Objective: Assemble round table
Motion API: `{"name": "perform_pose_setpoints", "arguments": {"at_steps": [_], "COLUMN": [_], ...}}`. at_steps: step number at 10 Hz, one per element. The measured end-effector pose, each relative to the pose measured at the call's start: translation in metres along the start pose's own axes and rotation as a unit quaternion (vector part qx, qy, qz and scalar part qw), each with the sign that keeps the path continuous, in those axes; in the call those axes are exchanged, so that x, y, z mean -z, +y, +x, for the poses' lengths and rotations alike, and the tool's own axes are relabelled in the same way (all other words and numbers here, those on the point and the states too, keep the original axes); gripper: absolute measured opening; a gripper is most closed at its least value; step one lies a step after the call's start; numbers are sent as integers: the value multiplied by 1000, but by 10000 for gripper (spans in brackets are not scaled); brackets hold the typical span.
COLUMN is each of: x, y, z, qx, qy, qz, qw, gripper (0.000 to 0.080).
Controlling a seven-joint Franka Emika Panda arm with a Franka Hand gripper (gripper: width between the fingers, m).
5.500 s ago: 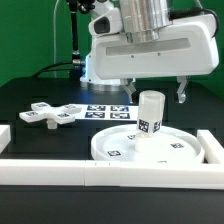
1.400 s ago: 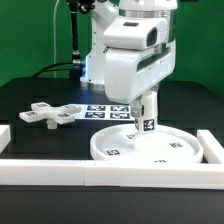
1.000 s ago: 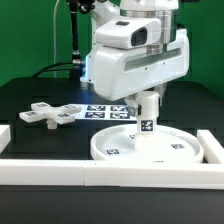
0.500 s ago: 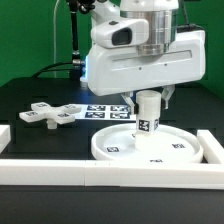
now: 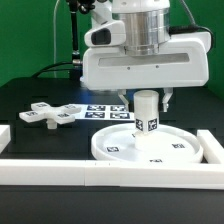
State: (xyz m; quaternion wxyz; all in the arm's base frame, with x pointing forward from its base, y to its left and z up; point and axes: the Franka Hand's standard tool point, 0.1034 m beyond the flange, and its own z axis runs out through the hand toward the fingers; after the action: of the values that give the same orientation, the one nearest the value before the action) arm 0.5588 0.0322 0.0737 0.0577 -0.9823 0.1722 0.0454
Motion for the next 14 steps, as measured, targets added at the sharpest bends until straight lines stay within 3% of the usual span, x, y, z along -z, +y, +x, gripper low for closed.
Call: {"name": "perform_pose_setpoints", "arguments": {"at_steps": [2, 3, 5, 9, 12, 13, 14], "x": [0, 0, 0, -4, -5, -4, -4], "y": [0, 1, 3, -2, -5, -6, -5], "z": [0, 0, 1, -5, -5, -4, -4], "qx": [-57, -101, -223, -453, -563, -624, -640], "qy": [0, -2, -5, -12, -23, -32, -35], "qz": [0, 7, 31, 54, 61, 66, 66], "qw": [998, 995, 974, 890, 824, 778, 765], "gripper": [412, 412, 412, 412, 412, 412, 412]}}
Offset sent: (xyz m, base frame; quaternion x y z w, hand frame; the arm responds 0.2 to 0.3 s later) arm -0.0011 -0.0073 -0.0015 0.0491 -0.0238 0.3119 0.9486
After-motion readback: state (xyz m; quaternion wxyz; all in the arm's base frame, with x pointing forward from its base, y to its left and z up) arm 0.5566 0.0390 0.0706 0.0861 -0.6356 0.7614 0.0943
